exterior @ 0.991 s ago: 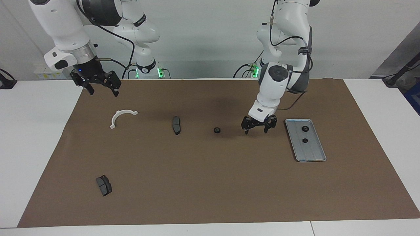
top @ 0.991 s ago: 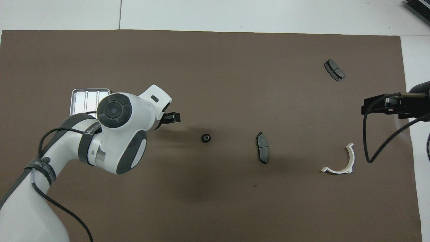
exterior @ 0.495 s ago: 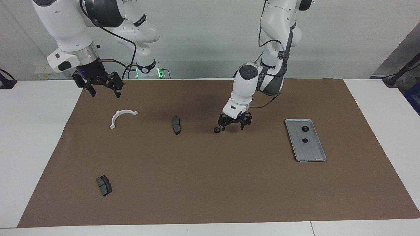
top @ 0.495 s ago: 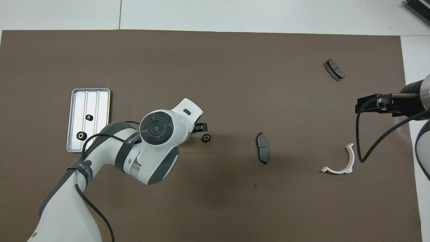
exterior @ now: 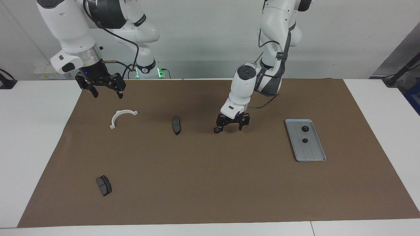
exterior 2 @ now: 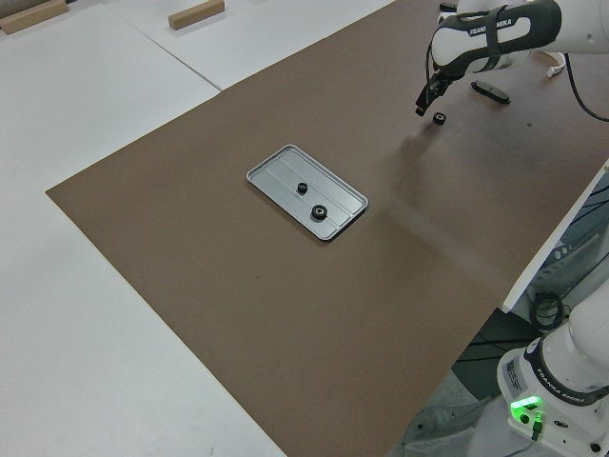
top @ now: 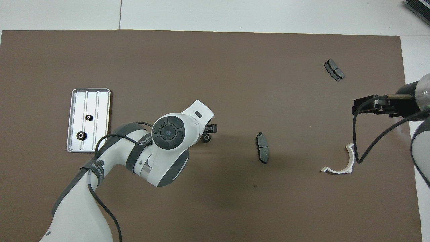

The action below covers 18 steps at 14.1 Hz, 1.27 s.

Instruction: Pick bearing gear from pile to tray

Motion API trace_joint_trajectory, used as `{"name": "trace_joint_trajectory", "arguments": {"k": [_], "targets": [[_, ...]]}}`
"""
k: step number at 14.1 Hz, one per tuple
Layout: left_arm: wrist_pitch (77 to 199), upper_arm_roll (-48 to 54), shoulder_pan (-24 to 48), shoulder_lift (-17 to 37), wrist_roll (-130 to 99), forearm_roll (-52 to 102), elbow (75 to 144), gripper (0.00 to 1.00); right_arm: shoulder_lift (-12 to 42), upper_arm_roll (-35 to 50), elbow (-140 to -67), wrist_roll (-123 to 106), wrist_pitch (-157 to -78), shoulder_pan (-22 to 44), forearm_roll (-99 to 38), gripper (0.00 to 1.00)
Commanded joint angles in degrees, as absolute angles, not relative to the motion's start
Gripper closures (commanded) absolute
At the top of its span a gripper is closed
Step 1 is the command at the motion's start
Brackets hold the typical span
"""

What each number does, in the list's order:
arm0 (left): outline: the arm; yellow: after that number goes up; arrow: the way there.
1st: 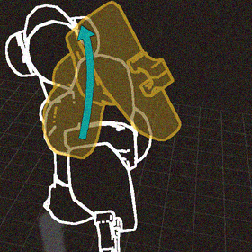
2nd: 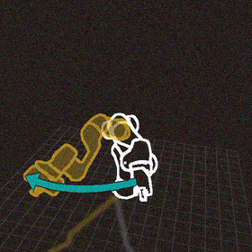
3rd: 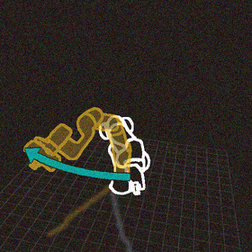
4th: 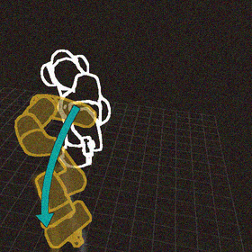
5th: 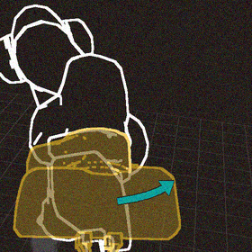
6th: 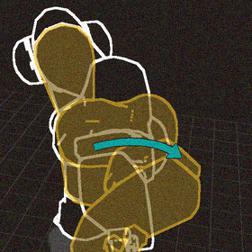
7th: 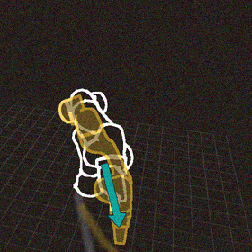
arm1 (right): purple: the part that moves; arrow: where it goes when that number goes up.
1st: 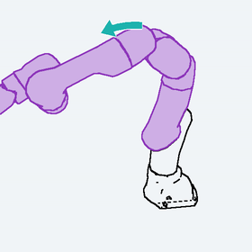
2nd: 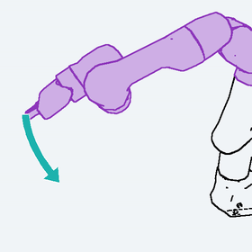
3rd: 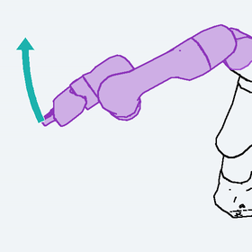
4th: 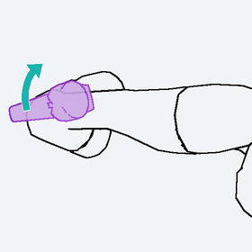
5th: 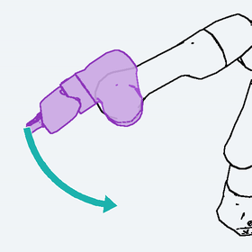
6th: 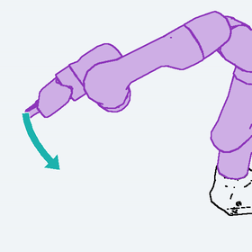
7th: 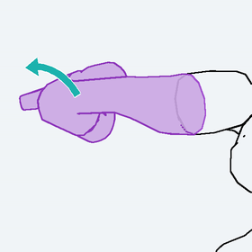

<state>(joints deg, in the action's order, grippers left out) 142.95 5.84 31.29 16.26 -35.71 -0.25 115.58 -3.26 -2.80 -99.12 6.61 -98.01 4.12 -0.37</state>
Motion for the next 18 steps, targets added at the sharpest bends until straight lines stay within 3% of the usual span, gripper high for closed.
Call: {"name": "trace_joint_trajectory", "arguments": {"k": [1, 5, 10, 18], "targets": [[145.89, 4.92, 33.31, 19.07, -36.21, 0.35, 113.74, 0.00, -4.66, -2.72, -101.07, 4.75, -99.32, 3.87, 0.53, 0.00], [146.16, 5.01, 33.66, 19.86, -35.95, 0.26, 113.29, 0.00, -4.83, -2.72, -101.43, 5.10, -99.23, 3.60, 0.44, 0.00], [146.34, 5.01, 34.28, 21.27, -35.68, 0.26, 113.73, 0.12, -4.75, -2.72, -101.43, 5.27, -99.40, 3.34, 0.35, 0.00], [145.99, 5.19, 34.71, 21.27, -35.51, 0.26, 114.96, 0.42, -4.75, -2.64, -100.99, 5.10, -99.05, 3.43, 0.18, 0.00]]}}
